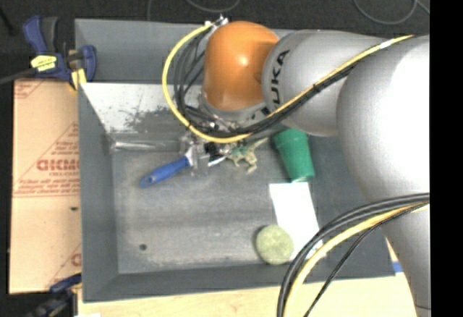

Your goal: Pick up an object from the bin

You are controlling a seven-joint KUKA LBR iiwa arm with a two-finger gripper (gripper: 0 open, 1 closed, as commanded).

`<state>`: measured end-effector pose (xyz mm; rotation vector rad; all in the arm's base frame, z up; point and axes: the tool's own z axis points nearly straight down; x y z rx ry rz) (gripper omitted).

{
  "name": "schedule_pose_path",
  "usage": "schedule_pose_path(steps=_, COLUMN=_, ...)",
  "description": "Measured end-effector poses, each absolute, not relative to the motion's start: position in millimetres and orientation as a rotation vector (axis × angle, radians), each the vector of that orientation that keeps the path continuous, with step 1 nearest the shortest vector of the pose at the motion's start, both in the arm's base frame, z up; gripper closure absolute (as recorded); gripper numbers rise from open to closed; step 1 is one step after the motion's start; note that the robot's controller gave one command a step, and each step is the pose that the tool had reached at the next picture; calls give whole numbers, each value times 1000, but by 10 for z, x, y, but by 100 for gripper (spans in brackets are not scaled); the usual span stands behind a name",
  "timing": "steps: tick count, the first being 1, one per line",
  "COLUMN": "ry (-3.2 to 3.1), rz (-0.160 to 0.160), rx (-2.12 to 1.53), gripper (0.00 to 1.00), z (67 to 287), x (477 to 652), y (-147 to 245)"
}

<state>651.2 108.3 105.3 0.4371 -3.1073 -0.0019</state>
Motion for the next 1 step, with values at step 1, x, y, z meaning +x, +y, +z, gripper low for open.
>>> schedule_pose_path(steps=1, ry=-3115, rz=-2, rx=436, gripper=100, z=1210, x=6532, y=1085)
